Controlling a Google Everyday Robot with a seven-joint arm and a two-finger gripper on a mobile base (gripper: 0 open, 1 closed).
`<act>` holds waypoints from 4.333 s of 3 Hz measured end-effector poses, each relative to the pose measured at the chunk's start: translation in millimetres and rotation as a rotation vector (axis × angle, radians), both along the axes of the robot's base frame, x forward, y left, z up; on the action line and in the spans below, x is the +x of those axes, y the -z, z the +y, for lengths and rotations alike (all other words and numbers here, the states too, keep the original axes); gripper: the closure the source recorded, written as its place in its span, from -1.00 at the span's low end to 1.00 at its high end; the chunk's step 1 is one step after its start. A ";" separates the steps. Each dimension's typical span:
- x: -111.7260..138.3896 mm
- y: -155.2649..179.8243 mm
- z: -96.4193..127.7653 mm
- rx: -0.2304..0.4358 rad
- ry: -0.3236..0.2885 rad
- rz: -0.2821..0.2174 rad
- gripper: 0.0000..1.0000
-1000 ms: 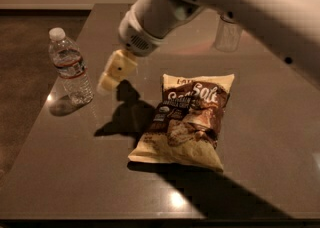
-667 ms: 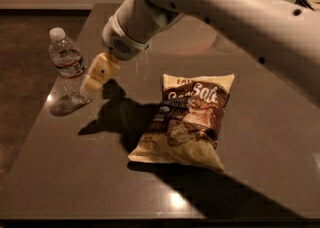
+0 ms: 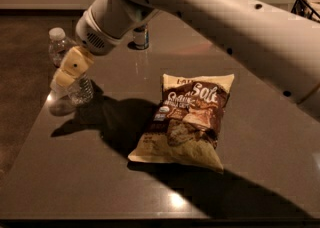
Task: Move water bottle near redbull can
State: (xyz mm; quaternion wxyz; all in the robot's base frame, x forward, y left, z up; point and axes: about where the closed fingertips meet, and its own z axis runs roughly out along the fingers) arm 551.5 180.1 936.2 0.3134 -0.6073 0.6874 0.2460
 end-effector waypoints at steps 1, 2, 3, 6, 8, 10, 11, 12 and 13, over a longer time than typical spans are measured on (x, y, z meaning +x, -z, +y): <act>1.9 -5.0 10.8 0.035 -0.008 0.025 -0.63; 3.4 -8.9 13.7 0.050 -0.005 0.035 -0.19; 18.8 -28.7 -11.6 0.043 0.065 -0.005 0.45; 101.8 -87.5 -143.1 0.003 0.358 -0.142 1.00; 160.8 -52.7 -208.8 0.006 0.515 -0.065 1.00; 175.0 -24.6 -206.1 0.076 0.507 -0.027 1.00; 181.1 -14.7 -195.6 0.076 0.493 -0.023 0.48; 183.0 -8.3 -191.8 0.058 0.491 -0.012 0.01; 183.1 -6.4 -189.6 0.058 0.487 -0.009 -0.43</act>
Offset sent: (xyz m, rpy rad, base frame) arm 0.0087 0.0139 0.0129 0.0702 0.0494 -0.0071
